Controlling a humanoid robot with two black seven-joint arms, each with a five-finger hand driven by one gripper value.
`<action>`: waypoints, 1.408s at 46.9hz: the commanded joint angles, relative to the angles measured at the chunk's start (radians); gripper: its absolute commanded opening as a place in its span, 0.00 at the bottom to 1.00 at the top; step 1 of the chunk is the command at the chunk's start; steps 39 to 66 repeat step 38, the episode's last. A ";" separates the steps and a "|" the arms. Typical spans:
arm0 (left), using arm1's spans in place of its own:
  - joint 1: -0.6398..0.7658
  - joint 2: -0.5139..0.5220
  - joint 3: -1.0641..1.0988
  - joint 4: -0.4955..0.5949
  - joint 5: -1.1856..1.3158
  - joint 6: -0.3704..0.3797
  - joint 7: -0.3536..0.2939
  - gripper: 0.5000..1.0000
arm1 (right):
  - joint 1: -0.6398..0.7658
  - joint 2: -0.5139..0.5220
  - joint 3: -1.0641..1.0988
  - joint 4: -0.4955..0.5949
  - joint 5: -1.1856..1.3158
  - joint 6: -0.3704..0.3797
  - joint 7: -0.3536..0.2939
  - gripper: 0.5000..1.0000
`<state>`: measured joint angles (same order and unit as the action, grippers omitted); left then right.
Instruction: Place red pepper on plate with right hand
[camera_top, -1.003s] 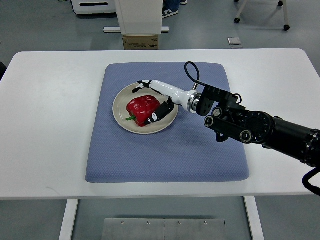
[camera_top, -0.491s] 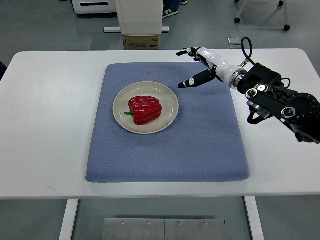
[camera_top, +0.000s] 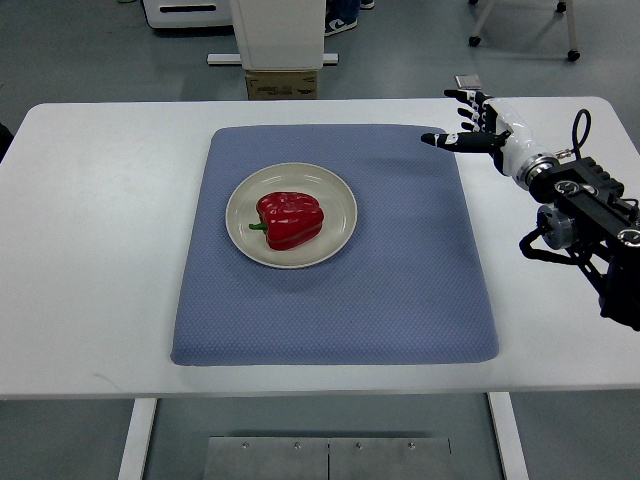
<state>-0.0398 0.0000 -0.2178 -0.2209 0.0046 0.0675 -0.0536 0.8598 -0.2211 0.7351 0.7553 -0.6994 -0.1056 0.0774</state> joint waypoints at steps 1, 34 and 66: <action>0.000 0.000 0.000 0.000 0.000 0.000 0.000 1.00 | -0.019 0.005 0.058 -0.001 0.000 -0.003 -0.013 0.94; 0.000 0.000 0.000 0.000 0.000 0.000 0.000 1.00 | -0.087 0.104 0.316 -0.001 0.132 -0.005 -0.030 1.00; 0.000 0.000 0.000 0.000 0.000 0.000 0.000 1.00 | -0.093 0.104 0.314 -0.001 0.133 -0.005 -0.030 1.00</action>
